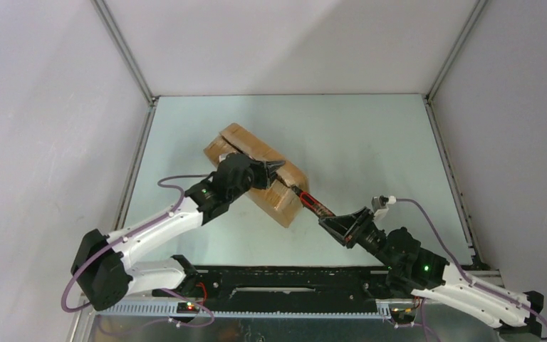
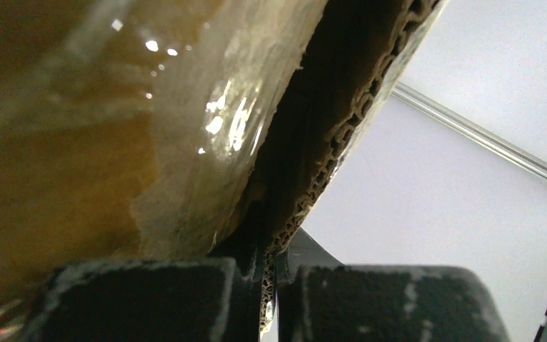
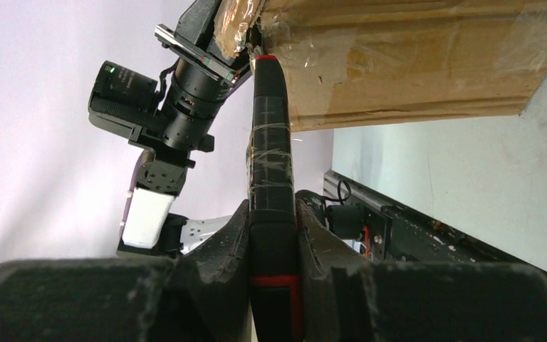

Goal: Unpack the express box
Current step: Cut the express box at the center of the board.

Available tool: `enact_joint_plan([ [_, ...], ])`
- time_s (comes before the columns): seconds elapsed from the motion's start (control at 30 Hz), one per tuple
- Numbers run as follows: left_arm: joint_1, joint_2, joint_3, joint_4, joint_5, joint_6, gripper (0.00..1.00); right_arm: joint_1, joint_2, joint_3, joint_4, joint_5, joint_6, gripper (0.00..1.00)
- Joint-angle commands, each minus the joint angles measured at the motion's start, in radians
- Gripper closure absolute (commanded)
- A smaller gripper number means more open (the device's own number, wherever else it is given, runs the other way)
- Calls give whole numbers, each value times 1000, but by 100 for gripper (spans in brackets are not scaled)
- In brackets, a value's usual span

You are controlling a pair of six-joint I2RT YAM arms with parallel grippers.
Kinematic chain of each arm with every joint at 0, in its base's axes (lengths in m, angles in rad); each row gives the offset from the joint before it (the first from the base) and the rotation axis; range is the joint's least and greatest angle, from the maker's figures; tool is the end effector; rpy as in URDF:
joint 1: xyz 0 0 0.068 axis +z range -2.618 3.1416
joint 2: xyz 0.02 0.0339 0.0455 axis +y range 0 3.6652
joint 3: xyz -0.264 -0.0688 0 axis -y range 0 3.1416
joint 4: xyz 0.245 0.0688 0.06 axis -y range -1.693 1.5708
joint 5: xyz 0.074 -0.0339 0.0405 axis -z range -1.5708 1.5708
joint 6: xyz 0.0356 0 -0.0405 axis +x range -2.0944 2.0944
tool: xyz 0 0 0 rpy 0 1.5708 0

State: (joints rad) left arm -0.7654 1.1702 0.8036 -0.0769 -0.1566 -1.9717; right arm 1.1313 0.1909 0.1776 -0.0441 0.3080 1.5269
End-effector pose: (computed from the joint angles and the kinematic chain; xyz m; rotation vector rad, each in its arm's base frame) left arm 0.1956 -0.1802 0.2780 -1.4546 1.9027 -1.4434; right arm 0.0584 0.0989 0.2141 0.6585 1.8421 1.7026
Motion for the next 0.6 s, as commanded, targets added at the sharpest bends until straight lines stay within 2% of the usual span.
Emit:
enact_joint_plan([
  [0.0, 20, 7, -38, -110, 95, -65, 100, -45, -28, 70, -146, -62, -60, 100],
  [0.17, 13, 14, -42, -82, 90, -78, 100, -48, -6, 90, -156, -51, -64, 100],
  [0.4, 13, -4, 38, -236, 60, -24, 100, -89, -101, 101, -221, -20, -73, 100],
  [0.5, 19, 7, 62, -247, 62, 14, 100, -96, -73, 100, -174, -70, -98, 100],
  [0.53, 24, 26, 76, -239, 85, 51, 94, -100, -38, 100, -150, -97, -107, 100],
  [0.57, 30, 46, 95, -248, 110, 79, 78, -103, -11, 101, -127, -123, -116, 100],
])
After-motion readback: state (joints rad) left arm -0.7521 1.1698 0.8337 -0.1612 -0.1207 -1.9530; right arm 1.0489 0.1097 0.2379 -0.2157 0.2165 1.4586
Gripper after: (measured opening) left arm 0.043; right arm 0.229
